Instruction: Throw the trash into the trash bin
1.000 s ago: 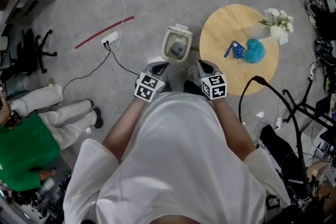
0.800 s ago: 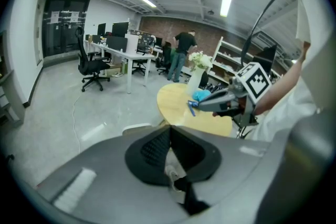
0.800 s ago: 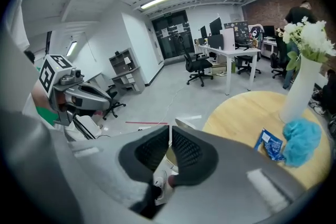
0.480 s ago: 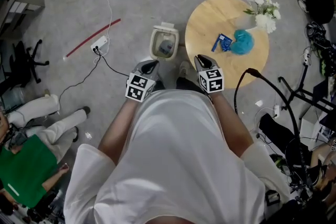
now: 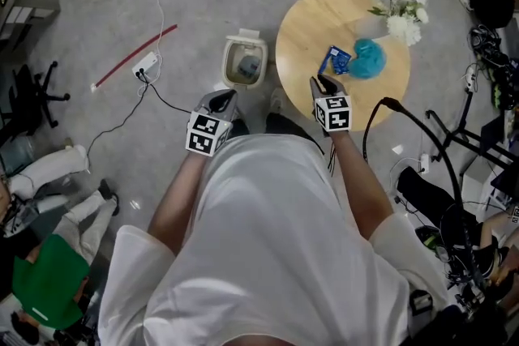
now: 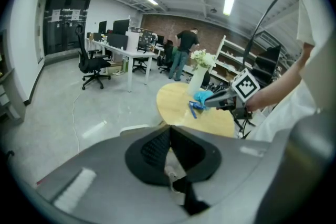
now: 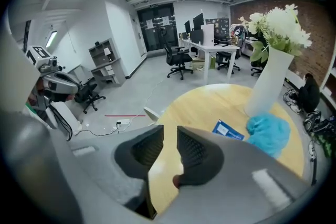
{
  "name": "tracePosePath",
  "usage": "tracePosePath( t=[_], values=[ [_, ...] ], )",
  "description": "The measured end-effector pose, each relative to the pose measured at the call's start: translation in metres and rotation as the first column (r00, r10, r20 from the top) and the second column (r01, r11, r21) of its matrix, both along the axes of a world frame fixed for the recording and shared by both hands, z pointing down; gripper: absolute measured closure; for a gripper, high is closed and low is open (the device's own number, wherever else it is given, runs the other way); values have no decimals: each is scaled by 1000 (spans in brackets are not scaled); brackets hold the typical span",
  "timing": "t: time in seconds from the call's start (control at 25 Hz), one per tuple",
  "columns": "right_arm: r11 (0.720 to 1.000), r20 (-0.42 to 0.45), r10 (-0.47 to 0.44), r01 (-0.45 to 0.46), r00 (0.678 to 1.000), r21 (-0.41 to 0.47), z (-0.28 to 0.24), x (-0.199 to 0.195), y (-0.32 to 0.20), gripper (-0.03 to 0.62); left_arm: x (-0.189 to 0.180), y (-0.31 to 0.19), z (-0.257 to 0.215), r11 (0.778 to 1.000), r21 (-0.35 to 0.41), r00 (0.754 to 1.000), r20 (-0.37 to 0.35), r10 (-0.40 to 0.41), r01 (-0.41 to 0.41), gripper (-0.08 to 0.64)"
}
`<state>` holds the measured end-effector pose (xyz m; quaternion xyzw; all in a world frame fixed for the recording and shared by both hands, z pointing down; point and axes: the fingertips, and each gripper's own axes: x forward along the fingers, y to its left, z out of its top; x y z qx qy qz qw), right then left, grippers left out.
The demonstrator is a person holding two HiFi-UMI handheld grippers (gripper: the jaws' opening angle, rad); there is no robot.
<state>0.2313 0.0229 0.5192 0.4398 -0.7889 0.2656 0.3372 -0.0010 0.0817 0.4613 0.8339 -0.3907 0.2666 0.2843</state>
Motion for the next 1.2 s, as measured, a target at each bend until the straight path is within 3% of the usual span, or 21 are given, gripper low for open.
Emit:
tracePosePath(
  t=[0.6, 1.2],
  values=[
    [998, -142, 21, -30, 990, -63, 42, 64, -18, 491, 5, -5, 11, 999, -34, 999, 15, -32, 32, 555],
    [990, -268, -64, 28, 961, -139, 87, 95, -28, 453, 12, -8, 17, 996, -69, 998, 30, -63, 65, 555]
  ],
)
